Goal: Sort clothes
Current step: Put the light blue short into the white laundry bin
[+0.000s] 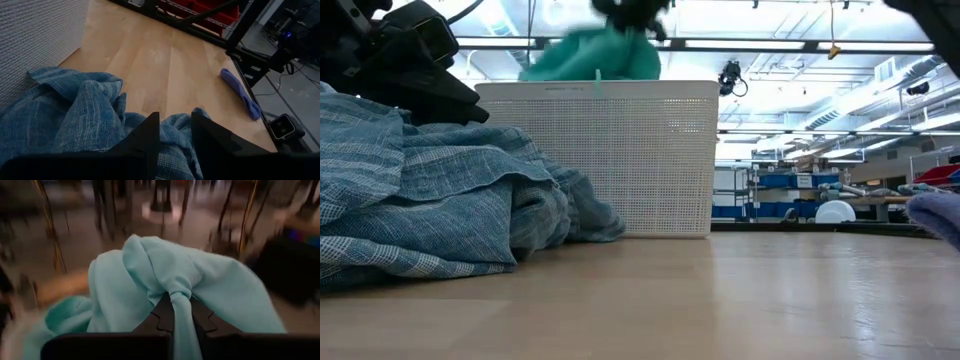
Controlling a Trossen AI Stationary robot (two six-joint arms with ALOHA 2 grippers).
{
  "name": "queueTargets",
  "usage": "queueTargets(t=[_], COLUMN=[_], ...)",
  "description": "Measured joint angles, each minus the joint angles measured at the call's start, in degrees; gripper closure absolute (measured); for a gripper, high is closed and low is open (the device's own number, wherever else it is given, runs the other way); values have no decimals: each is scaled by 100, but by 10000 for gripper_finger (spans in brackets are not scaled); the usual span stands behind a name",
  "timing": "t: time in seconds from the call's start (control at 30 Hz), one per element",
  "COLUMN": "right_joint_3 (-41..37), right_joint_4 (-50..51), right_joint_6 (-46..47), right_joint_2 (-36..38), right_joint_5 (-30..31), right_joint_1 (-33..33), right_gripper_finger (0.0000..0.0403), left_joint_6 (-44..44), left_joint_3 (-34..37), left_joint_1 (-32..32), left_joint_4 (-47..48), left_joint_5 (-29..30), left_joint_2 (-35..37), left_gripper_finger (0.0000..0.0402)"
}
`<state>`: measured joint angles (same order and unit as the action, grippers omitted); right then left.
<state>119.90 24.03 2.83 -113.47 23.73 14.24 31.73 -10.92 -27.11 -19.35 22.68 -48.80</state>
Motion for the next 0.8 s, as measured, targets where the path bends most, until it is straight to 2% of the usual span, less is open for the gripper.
queueTargets(t=[0.1,0.3,0.47,0.63,0.8], right_joint_3=[-2,-4,3,17,-12], right_joint_4=[498,567,758,1011,1137], right_joint_6=[389,695,1405,1812,1793], right_joint_2=[-494,-1511,-2111,-2197,-1873], right_joint_5=[-116,-988,-1062,-1310,-1625], right_joint_1=[51,71,207,403,476], right_gripper_finger=[387,370,351,318,278], left_joint_6=[0,1,0,2,0], left_joint_3=[0,0,0,0,0], left_joint_1=[0,0,0,0,0], left_joint_4=[-1,-4,-5,10,24], left_joint_5=[6,8,10,10,9], left_joint_2=[0,0,0,0,0], left_gripper_finger=[285,285,285,285,285])
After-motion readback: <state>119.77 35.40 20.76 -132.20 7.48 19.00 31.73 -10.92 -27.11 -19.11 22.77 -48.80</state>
